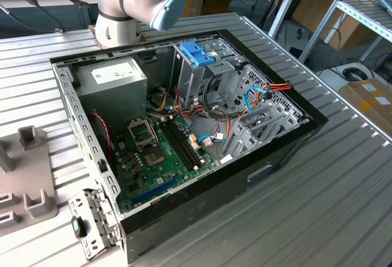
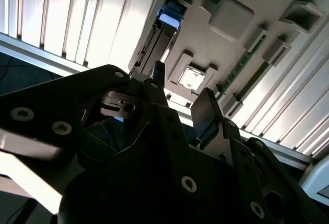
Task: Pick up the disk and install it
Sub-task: 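Pick up the disk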
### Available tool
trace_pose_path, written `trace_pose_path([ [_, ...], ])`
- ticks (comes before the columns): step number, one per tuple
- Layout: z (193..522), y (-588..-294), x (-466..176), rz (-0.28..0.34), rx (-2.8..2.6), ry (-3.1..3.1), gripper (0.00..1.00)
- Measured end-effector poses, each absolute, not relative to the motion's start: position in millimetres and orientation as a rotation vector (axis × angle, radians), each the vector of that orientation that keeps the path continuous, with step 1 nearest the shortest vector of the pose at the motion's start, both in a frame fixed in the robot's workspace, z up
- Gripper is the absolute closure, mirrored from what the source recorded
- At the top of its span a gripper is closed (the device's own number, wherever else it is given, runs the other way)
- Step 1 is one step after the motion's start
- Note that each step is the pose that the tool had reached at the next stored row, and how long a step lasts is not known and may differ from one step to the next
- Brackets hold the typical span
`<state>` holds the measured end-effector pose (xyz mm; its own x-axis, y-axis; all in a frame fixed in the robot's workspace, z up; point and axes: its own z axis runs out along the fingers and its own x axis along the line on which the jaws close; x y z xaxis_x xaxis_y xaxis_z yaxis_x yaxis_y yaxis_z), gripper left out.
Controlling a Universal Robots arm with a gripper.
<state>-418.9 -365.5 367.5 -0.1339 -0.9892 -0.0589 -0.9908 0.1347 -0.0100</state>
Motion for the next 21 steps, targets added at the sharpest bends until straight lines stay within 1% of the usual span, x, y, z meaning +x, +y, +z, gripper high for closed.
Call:
trace_pose_path([
  [21, 365.6, -358.4, -420.7, 0.048, -2.033, 2.327, 0.52],
])
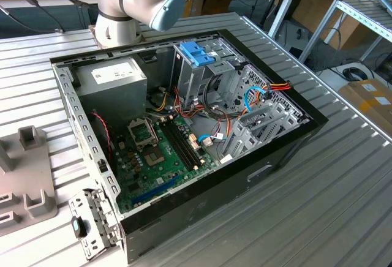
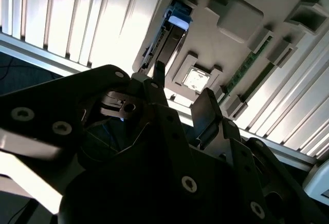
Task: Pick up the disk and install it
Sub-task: 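Pick up the disk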
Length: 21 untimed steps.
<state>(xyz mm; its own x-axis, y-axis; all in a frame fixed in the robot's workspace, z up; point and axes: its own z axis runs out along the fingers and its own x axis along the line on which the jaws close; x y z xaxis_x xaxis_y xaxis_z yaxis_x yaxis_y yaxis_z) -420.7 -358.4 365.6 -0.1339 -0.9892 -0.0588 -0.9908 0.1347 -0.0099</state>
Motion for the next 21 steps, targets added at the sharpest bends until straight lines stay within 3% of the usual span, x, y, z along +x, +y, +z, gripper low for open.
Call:
trace_pose_path([
  [21, 360, -349, -432, 0.048, -2.033, 2.327, 0.52],
])
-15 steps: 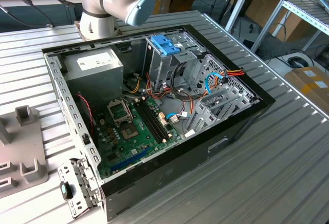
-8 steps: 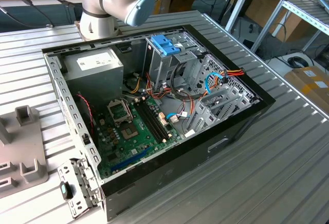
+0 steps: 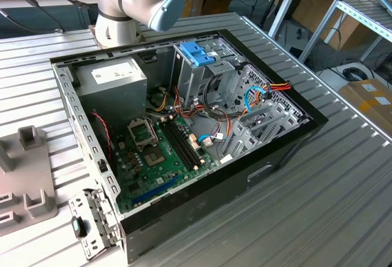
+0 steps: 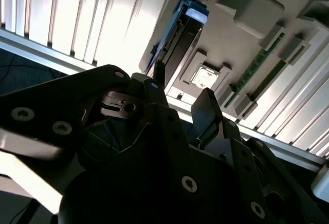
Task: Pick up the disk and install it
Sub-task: 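Pick up the disk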
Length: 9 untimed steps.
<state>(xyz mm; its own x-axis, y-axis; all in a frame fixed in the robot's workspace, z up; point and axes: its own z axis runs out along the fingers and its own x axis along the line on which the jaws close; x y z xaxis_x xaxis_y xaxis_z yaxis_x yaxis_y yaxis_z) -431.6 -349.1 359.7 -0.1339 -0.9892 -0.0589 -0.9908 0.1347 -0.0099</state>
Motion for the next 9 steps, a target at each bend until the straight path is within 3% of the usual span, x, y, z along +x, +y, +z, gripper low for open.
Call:
trace_pose_path([
  [9, 355.7, -347.9, -435.2, 0.048, -2.033, 2.327, 0.52],
])
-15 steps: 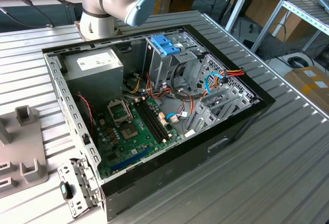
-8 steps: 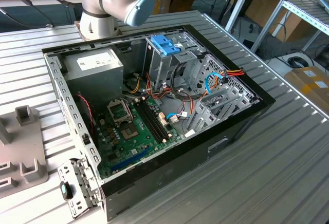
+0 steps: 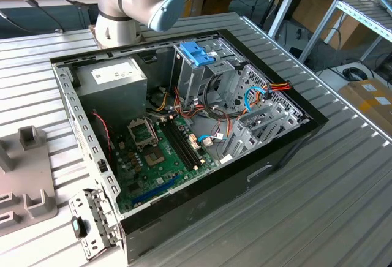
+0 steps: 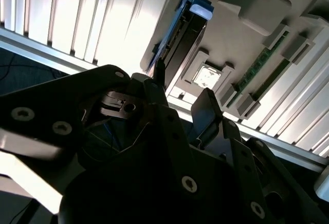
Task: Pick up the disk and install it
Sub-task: 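Pick up the disk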
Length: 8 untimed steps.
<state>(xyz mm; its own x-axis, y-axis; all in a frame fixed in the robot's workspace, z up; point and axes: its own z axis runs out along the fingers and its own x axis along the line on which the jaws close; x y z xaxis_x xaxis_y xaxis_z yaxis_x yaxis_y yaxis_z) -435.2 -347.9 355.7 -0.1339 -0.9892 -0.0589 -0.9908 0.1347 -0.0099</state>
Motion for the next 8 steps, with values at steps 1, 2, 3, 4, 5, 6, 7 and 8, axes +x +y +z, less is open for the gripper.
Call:
trace_pose_path([
  [1, 355.0, -347.8, -435.6, 0.048, -2.033, 2.327, 0.52],
  [2, 354.5, -347.7, -435.9, 0.048, -2.033, 2.327, 0.52],
  [3, 353.7, -347.6, -436.4, 0.048, -2.033, 2.327, 0.52],
  [4, 353.0, -347.5, -436.9, 0.048, -2.033, 2.328, 0.52],
  [5, 352.6, -347.4, -437.3, 0.048, -2.033, 2.327, 0.52],
  [6, 352.0, -347.2, -437.7, 0.048, -2.033, 2.327, 0.52],
  [7, 351.5, -347.1, -438.1, 0.048, -2.033, 2.327, 0.52],
  [8, 350.7, -347.0, -438.7, 0.048, -2.033, 2.327, 0.52],
])
